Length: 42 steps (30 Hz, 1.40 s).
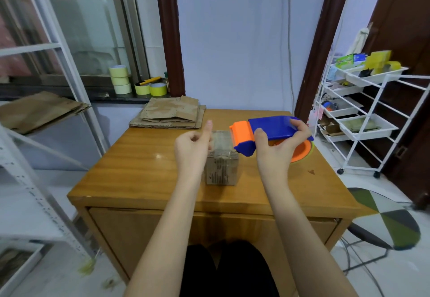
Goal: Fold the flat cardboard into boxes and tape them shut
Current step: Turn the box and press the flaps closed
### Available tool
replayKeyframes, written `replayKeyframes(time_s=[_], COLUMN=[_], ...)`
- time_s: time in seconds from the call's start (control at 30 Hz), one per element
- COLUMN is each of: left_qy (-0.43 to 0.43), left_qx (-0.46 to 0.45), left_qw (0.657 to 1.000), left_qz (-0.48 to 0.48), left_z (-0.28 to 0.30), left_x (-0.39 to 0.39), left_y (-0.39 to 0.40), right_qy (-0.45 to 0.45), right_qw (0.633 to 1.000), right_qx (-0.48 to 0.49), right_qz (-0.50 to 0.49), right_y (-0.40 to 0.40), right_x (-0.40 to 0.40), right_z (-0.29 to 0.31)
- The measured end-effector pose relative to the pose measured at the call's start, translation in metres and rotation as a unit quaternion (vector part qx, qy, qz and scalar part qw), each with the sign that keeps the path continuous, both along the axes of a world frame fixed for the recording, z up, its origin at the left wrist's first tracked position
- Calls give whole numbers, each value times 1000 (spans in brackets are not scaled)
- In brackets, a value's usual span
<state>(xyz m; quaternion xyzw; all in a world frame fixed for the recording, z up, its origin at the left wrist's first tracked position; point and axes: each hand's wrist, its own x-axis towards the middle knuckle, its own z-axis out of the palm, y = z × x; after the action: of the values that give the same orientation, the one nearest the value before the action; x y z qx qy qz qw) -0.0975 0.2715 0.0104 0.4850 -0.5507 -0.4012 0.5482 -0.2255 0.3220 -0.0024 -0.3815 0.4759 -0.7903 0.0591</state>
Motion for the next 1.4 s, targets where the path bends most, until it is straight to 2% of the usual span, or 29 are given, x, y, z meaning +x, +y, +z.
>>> replayKeyframes(time_s=[0.13, 0.2, 0.27, 0.43, 0.57, 0.73, 0.83, 0.97, 1.2, 1.4], left_qy=[-154, -200, -225, -181, -202, -158, -194, -208, -223, -190], left_qx=[-109, -154, -159, -72, -89, -45, -42, -50, -60, -16], left_qw=[979, 964, 958, 978, 974, 986, 980, 977, 973, 981], left_qz=[72, 84, 82, 77, 43, -23, -21, -4, 12, -20], left_z=[-7, -13, -18, -27, -31, -32, -39, -48, -57, -73], left_x=[4, 5, 6, 32, 45, 37, 34, 35, 33, 33], left_y=[-1, 2, 2, -14, -23, -34, -40, -46, -56, -57], right_qy=[34, 44, 68, 60, 118, 192, 186, 240, 260, 249], right_qw=[999, 999, 997, 995, 987, 969, 968, 953, 944, 943], right_qx=[12, 21, 46, 73, 98, 125, 135, 141, 153, 180], right_qz=[3, 2, 2, -31, -54, -88, -100, -119, -133, -126], right_y=[0, -1, -2, 4, 9, 9, 9, 4, -3, -9], right_x=[-2, -3, -4, -30, -42, -38, -40, -38, -42, -42], right_z=[-6, -6, -5, -8, -20, -26, -28, -32, -35, -42])
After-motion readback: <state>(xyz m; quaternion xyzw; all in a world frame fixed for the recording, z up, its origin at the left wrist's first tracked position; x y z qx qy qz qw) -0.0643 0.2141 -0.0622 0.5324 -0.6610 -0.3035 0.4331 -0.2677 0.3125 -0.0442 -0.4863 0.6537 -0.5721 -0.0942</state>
